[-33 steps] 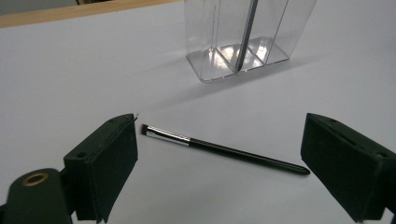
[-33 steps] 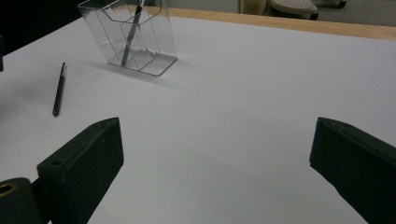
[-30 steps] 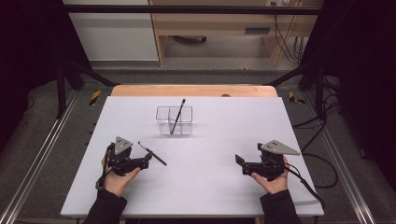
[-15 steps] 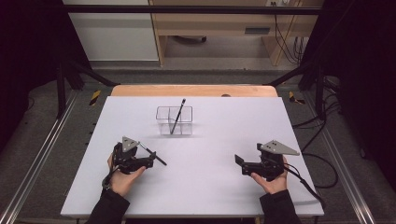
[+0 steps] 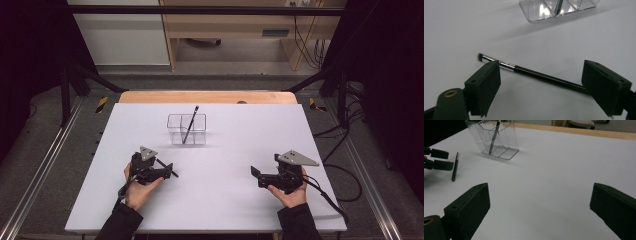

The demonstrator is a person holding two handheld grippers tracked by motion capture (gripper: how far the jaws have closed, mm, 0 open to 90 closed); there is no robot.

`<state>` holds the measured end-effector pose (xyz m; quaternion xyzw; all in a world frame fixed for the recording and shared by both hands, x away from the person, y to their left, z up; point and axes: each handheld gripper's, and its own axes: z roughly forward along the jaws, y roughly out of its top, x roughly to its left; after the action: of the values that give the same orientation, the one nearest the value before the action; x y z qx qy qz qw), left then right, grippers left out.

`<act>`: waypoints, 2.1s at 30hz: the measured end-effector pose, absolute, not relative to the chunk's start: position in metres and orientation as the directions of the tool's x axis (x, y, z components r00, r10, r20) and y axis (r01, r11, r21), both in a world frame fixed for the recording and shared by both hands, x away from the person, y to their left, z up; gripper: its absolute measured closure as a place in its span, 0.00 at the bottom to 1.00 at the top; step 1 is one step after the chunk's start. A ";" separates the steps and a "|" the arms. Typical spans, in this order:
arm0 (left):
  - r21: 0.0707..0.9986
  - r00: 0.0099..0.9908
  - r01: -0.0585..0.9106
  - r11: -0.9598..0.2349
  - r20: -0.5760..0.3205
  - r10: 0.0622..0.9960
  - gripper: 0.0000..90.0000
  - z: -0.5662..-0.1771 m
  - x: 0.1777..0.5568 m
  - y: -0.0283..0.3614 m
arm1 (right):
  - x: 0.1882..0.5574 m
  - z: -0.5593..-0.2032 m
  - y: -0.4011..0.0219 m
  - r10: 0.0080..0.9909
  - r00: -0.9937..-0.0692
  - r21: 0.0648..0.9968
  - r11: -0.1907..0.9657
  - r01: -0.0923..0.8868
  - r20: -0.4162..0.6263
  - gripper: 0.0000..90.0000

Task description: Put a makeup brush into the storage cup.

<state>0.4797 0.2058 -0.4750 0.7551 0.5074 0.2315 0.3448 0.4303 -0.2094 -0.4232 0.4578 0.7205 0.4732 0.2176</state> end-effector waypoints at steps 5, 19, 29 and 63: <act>0.742 0.378 0.615 -0.265 0.017 0.926 0.19 -0.478 0.481 0.202 | 0.430 -0.424 -0.209 0.865 -0.487 0.881 0.132 0.455 0.121 0.04; 0.724 0.383 0.632 -0.277 0.019 0.924 0.25 -0.483 0.481 0.196 | 0.431 -0.424 -0.208 0.864 -0.488 0.879 0.134 0.458 0.123 0.04; 0.717 0.400 0.634 -0.290 0.016 0.916 0.36 -0.481 0.478 0.198 | 0.430 -0.424 -0.209 0.864 -0.488 0.880 0.133 0.456 0.122 0.04; 0.693 0.437 0.649 -0.313 -0.003 0.899 0.66 -0.475 0.466 0.214 | 0.429 -0.424 -0.208 0.861 -0.491 0.879 0.130 0.459 0.129 0.04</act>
<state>0.4661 0.2138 -0.4755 0.7860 0.4924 0.1971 0.3176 0.4294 -0.2083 -0.4239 0.4576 0.7212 0.4750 0.2118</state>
